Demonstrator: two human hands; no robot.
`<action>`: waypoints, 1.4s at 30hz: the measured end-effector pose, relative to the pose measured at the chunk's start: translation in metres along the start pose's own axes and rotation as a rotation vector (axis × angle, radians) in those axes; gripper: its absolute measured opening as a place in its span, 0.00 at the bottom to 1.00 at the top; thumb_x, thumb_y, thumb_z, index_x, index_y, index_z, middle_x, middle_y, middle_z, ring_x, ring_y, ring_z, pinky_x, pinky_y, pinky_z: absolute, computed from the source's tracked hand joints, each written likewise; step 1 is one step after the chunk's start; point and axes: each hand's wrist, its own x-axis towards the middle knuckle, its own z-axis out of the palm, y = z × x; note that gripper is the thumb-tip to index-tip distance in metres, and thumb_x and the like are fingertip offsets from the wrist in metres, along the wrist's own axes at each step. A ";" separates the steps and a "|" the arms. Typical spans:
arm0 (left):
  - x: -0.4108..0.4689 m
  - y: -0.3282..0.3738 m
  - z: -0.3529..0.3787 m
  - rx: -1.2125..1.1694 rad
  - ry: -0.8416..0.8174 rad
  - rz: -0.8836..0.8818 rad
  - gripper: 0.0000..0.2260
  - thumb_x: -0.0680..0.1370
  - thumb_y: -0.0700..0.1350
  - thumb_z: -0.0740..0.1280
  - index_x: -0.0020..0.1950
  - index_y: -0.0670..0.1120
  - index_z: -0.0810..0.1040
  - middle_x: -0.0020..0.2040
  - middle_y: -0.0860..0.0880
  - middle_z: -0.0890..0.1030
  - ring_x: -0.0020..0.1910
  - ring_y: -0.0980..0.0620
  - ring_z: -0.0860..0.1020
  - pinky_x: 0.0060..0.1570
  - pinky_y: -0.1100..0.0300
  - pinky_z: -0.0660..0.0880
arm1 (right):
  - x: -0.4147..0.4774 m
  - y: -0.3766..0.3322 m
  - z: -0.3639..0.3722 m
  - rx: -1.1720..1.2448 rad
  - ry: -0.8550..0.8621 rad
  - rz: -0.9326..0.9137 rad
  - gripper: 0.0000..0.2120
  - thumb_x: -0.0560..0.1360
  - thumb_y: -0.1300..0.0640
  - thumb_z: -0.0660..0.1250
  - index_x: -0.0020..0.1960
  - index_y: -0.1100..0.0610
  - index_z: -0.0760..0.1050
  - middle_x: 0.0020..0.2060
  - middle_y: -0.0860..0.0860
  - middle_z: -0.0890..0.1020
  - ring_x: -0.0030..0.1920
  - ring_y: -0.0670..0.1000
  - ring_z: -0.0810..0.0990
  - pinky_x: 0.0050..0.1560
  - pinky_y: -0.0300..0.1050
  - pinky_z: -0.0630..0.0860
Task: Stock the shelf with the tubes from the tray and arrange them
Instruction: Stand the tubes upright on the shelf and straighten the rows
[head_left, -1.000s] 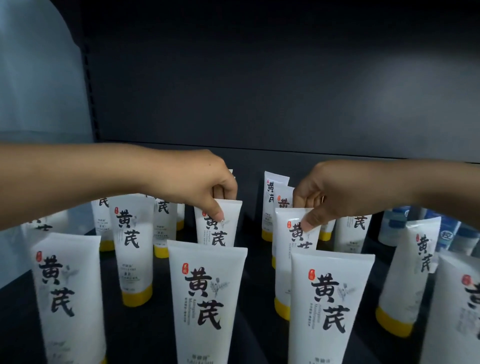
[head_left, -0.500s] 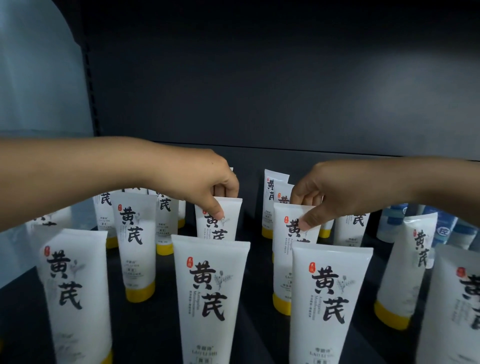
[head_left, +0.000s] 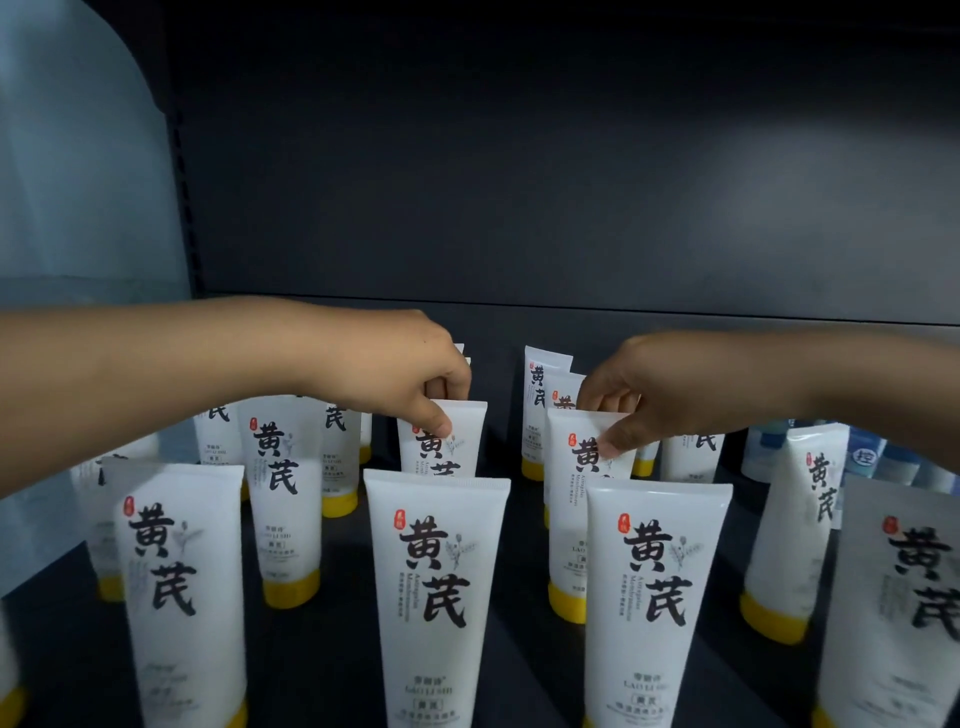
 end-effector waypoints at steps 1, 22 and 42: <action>-0.001 0.001 -0.001 0.004 0.006 -0.005 0.09 0.75 0.52 0.67 0.53 0.51 0.79 0.43 0.59 0.82 0.45 0.62 0.79 0.49 0.62 0.76 | -0.001 -0.002 -0.001 0.003 -0.001 0.002 0.10 0.72 0.50 0.70 0.52 0.51 0.80 0.40 0.37 0.82 0.45 0.35 0.79 0.45 0.32 0.75; -0.052 0.034 -0.051 0.014 0.191 -0.294 0.16 0.77 0.55 0.62 0.56 0.45 0.78 0.54 0.50 0.79 0.52 0.52 0.74 0.52 0.59 0.71 | -0.042 -0.040 -0.039 -0.328 0.228 0.289 0.22 0.77 0.45 0.61 0.60 0.62 0.74 0.57 0.57 0.78 0.56 0.59 0.77 0.57 0.51 0.75; 0.032 -0.025 -0.038 0.157 0.114 -0.225 0.13 0.77 0.55 0.59 0.42 0.45 0.69 0.41 0.46 0.70 0.41 0.49 0.67 0.41 0.59 0.65 | 0.026 0.011 -0.042 -0.269 0.139 0.284 0.24 0.75 0.44 0.63 0.60 0.63 0.74 0.57 0.58 0.80 0.57 0.58 0.78 0.59 0.53 0.75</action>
